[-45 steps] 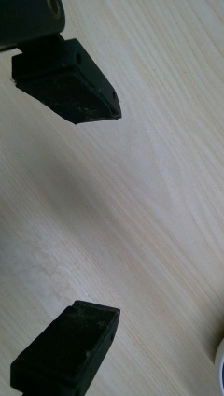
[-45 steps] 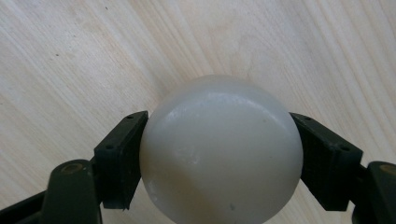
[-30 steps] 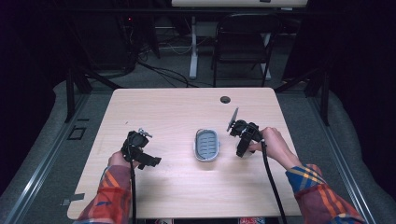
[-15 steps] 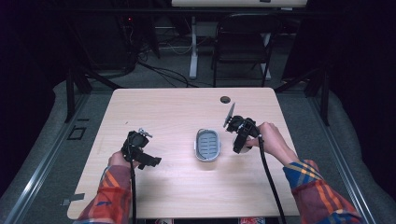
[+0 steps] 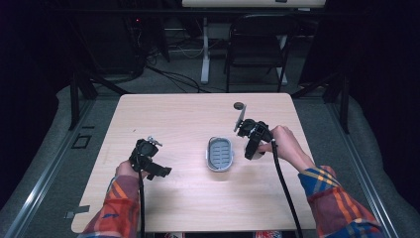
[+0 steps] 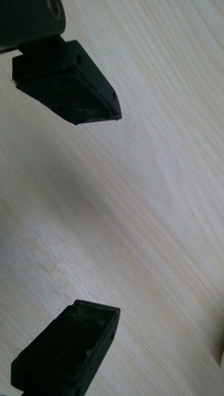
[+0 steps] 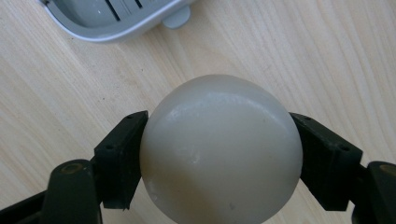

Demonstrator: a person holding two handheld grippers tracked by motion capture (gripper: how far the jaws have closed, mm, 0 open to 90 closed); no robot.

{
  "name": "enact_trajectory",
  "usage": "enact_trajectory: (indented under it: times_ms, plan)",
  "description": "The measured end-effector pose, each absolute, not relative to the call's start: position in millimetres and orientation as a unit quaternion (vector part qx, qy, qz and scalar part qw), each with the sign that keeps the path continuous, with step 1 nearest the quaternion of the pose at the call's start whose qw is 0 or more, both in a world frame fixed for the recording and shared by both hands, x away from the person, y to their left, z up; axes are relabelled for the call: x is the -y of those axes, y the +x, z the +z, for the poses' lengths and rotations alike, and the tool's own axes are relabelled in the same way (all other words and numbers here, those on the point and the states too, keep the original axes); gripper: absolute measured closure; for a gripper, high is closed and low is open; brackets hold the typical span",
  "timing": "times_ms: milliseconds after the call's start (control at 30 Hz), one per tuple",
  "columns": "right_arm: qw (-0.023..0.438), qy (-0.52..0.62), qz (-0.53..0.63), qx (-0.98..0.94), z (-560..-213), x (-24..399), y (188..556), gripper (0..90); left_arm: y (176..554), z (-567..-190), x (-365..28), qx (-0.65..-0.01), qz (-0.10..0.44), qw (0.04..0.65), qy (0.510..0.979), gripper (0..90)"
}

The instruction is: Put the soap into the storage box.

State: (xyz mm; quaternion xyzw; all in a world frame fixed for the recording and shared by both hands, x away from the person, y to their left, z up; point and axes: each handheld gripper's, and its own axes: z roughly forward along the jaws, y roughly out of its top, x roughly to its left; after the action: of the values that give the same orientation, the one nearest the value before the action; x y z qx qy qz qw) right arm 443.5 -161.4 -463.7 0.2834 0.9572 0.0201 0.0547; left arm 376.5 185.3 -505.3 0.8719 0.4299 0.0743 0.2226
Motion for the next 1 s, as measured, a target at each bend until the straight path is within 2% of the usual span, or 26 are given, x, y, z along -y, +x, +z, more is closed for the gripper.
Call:
enact_trajectory:
  times_ms: [1000]
  plan:
    - [0.060,0.258,0.025,-0.964,-434,131,451,24.5,375,-505,-184,-0.425,0.073,0.219,0.875,6.4]
